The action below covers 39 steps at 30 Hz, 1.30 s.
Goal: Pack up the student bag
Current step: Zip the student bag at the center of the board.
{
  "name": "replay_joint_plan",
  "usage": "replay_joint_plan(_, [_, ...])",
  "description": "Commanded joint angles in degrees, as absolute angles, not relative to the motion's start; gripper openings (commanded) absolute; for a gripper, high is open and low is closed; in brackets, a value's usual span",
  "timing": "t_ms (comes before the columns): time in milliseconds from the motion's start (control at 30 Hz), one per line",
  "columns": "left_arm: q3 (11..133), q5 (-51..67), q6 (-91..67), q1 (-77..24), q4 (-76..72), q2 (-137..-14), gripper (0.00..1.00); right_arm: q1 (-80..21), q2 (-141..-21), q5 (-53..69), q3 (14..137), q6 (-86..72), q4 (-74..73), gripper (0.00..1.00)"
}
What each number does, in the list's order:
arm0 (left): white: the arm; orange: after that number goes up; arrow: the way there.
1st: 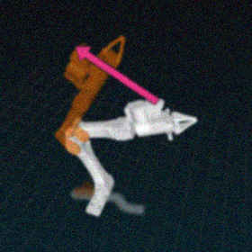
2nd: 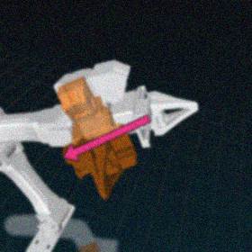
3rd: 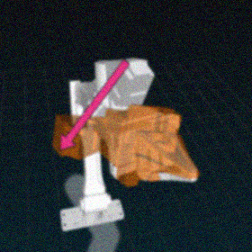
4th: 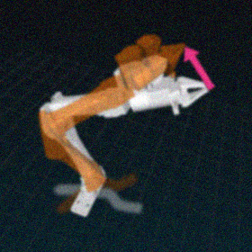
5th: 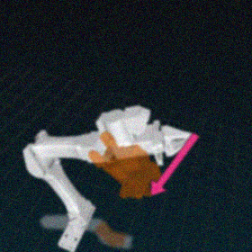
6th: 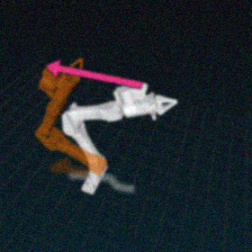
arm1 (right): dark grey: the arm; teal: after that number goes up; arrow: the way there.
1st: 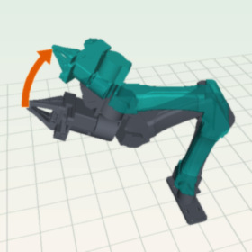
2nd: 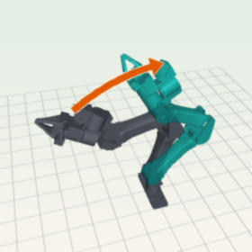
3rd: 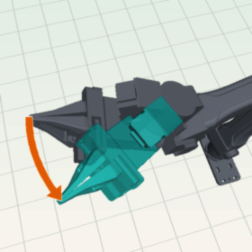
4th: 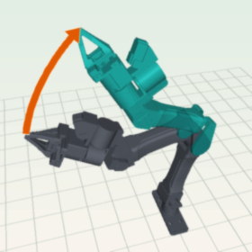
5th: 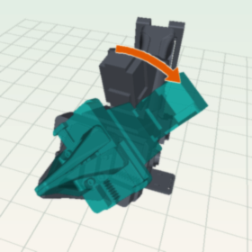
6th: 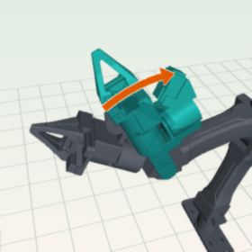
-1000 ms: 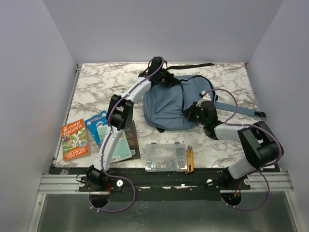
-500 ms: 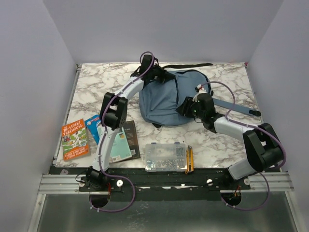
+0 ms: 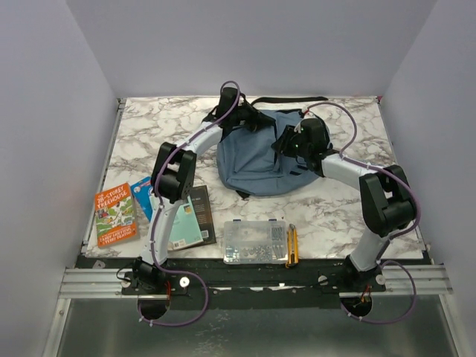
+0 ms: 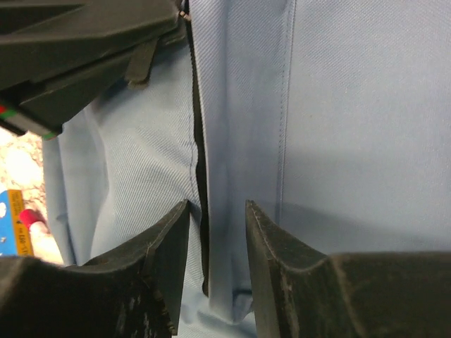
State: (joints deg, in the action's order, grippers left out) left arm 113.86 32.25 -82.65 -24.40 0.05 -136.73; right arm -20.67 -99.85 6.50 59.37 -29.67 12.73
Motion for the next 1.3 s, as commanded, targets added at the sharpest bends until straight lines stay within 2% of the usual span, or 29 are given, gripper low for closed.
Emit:
replay_joint_plan(0, [111.6, 35.8, -82.6, -24.5, -4.4, -130.6, 0.0, -19.2, -103.7, 6.2, 63.7, -26.5, 11.8, 0.39])
replay_joint_plan(167, [112.0, 36.6, -83.3, -24.6, -5.3, -131.6, 0.0, -19.1, -108.4, 8.8, 69.6, -23.6, 10.1, 0.37])
replay_joint_plan(200, [112.0, 36.6, -83.5, -24.5, -5.6, -131.7, 0.0, -19.1, -108.7, 9.0, 69.8, -23.0, 10.6, 0.32])
replay_joint_plan(233, [111.8, 36.5, -83.9, -24.5, -6.0, -131.7, 0.0, -19.1, -109.0, 9.5, 69.7, -22.3, 11.0, 0.1])
replay_joint_plan(267, [111.9, 36.4, -84.3, -24.4, -6.6, -131.9, 0.0, -19.0, -109.0, 9.3, 69.7, -21.7, 10.4, 0.01])
replay_joint_plan(433, [117.8, 34.5, -91.3, -22.7, -10.5, -136.2, 0.0, -19.1, -104.4, 10.3, 62.2, -19.6, 13.8, 0.01])
replay_joint_plan(600, [124.5, 26.3, -95.2, -20.7, -11.0, -140.4, 0.0, -19.2, -100.3, 15.7, 54.3, -19.7, 18.9, 0.01])
replay_joint_plan(733, [127.5, 26.3, -96.7, -20.4, -11.0, -142.7, 0.0, -19.2, -100.0, 15.1, 54.5, -20.6, 18.6, 0.01])
replay_joint_plan(833, [124.0, 28.5, -94.8, -20.6, -11.0, -140.8, 0.01, -19.1, -101.6, 14.5, 58.9, -22.4, 14.8, 0.01])
replay_joint_plan(867, [122.3, 29.5, -93.5, -20.7, -11.0, -139.5, 0.08, -19.0, -102.9, 13.7, 62.0, -23.7, 11.0, 0.03])
replay_joint_plan(900, [120.0, 30.5, -92.0, -20.7, -10.9, -138.1, 0.14, -18.7, -103.9, 13.0, 64.7, -25.0, 7.2, 0.11])
replay_joint_plan(967, [115.9, 33.1, -89.0, -20.6, -10.5, -135.0, 0.31, -18.2, -105.1, 13.0, 68.7, -26.9, 1.7, 0.35])
replay_joint_plan(1033, [113.8, 36.3, -84.9, -20.5, -9.0, -132.3, 0.44, -18.0, -104.3, 12.4, 70.3, -28.2, -1.8, 0.5])
replay_joint_plan(1100, [114.7, 40.7, -79.7, -20.4, -4.2, -130.7, 0.55, -17.9, -102.8, 12.2, 70.9, -27.9, -4.4, 0.58])
replay_joint_plan(1133, [115.8, 42.2, -76.4, -20.3, -0.9, -130.0, 0.59, -17.9, -101.7, 11.7, 70.9, -27.6, -5.9, 0.62])
replay_joint_plan(1267, [112.0, 43.9, -65.2, -20.7, 10.5, -122.9, 0.61, -15.8, -96.3, 8.6, 68.9, -25.5, -9.5, 0.73])
